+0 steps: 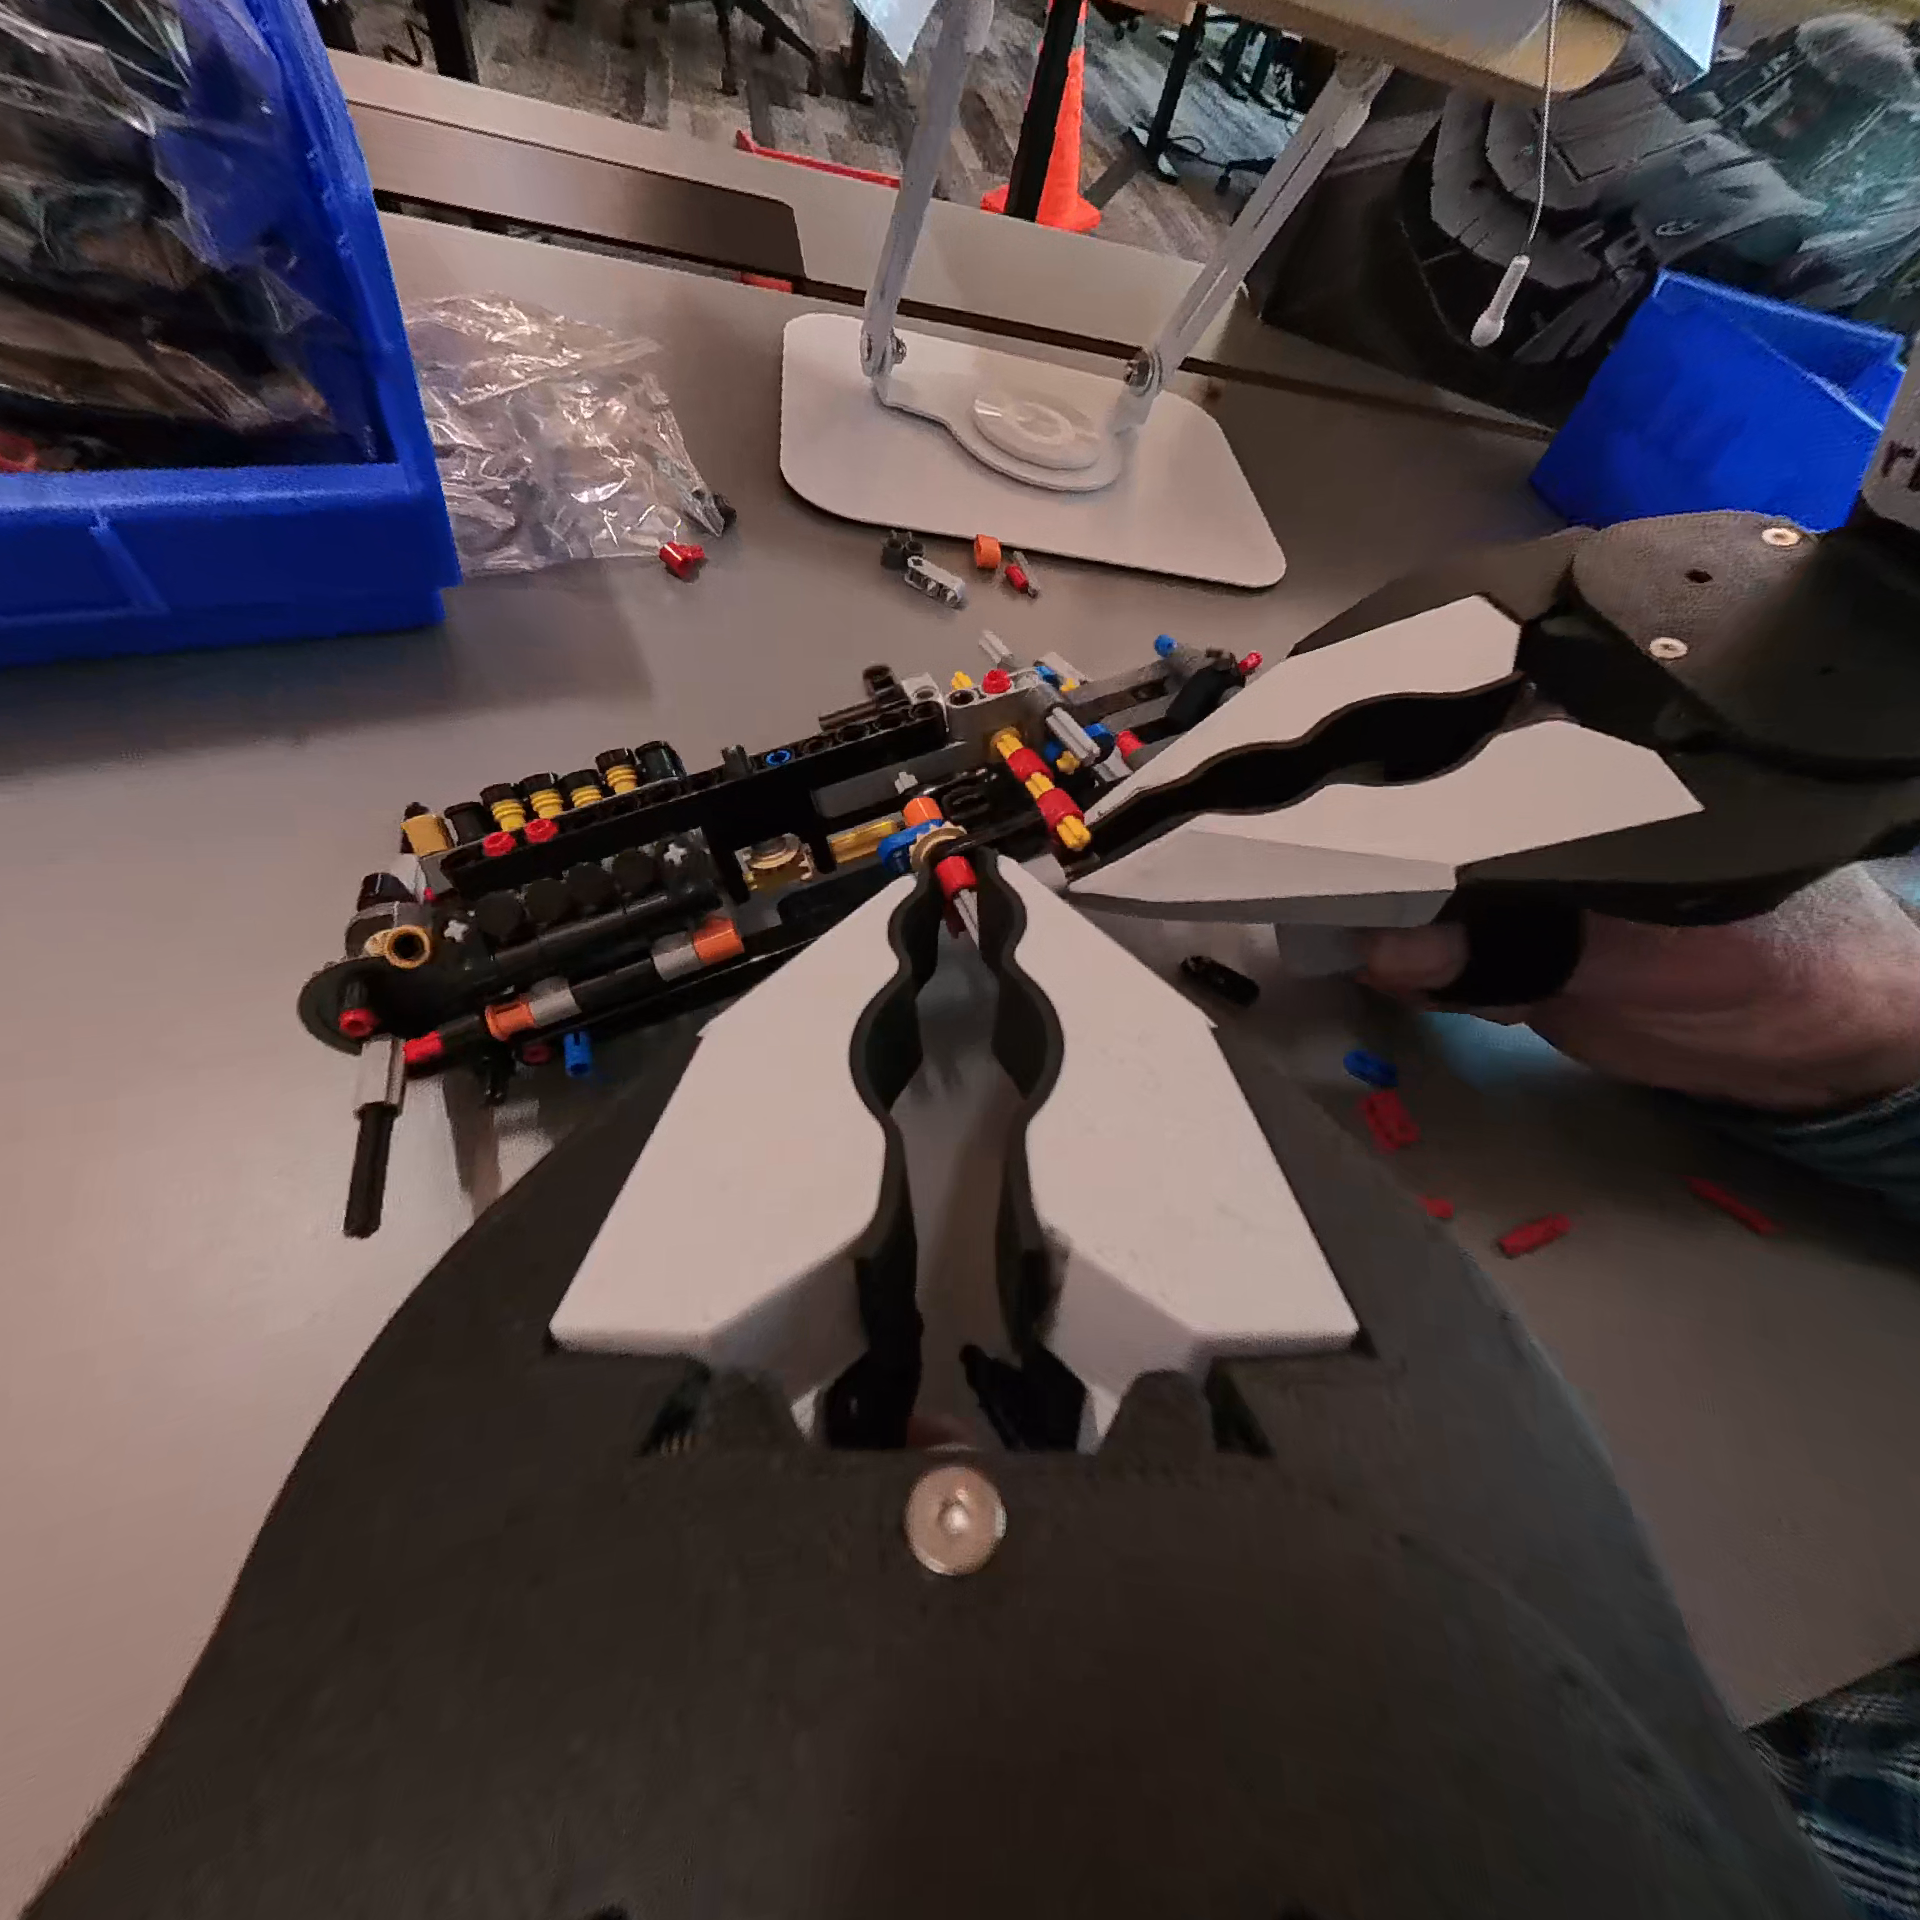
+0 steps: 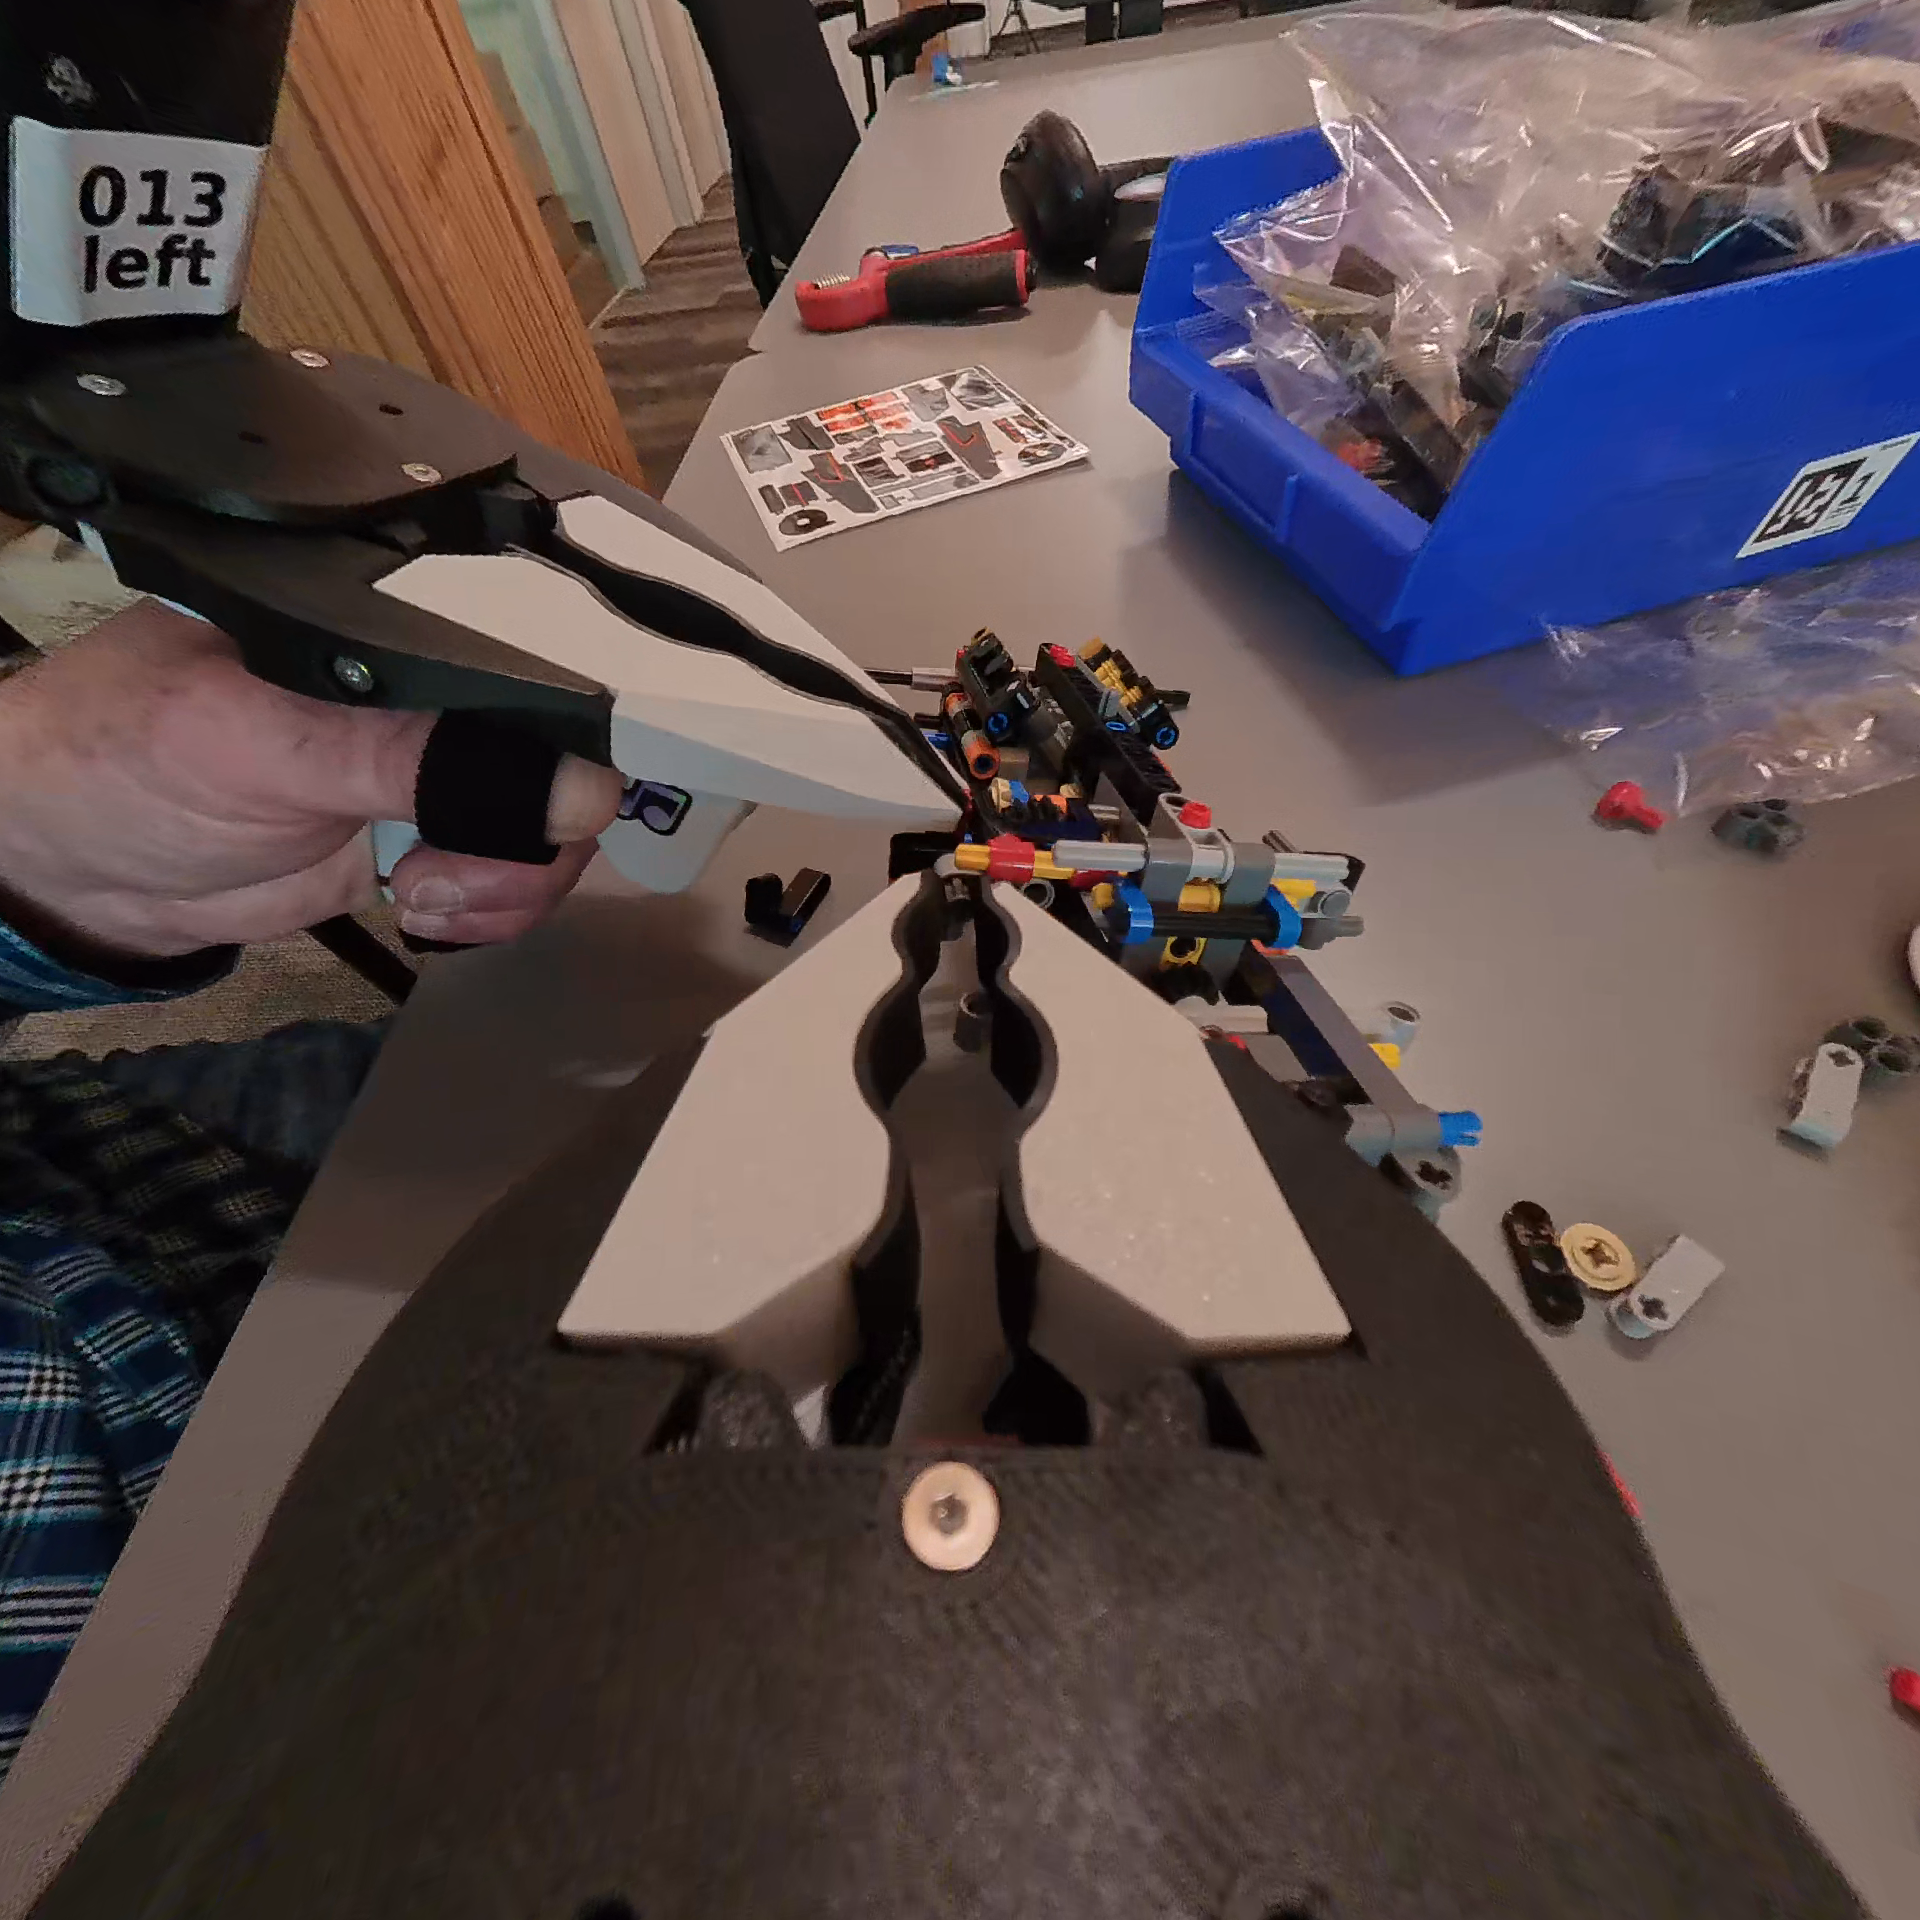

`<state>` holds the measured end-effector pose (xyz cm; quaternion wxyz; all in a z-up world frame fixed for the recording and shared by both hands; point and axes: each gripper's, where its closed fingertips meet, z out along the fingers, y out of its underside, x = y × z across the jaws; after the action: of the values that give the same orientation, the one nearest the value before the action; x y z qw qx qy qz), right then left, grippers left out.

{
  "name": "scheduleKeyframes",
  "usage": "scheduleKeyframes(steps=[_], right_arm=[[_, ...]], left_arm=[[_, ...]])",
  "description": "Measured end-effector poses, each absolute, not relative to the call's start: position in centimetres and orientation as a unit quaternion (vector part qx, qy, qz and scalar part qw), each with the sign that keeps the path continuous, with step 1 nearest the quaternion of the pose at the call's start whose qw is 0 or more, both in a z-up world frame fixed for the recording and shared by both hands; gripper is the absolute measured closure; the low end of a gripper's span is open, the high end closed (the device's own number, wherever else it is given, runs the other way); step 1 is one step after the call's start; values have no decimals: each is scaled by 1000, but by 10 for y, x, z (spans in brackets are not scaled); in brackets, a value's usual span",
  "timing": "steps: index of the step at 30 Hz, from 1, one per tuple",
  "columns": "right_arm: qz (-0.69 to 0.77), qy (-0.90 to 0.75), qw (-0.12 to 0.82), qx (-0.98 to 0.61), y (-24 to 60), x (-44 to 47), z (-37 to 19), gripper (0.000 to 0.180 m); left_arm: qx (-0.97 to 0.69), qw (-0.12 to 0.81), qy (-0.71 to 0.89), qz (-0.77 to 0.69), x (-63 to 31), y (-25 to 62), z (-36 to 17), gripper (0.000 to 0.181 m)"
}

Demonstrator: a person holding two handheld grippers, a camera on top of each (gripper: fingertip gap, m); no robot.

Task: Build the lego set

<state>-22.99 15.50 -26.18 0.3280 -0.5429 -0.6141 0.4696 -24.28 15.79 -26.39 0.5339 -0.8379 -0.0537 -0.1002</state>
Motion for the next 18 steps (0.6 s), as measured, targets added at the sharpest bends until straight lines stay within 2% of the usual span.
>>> scheduleKeyframes(steps=[8,18], right_arm=[[466,-628,324,-533,154,-228,-267,178],[494,-620,297,-533,157,-222,-264,178]], left_arm=[[-836,543,-33,-63,-243,158,-271,175],[-827,556,-18,-88,-237,159,-270,175]])
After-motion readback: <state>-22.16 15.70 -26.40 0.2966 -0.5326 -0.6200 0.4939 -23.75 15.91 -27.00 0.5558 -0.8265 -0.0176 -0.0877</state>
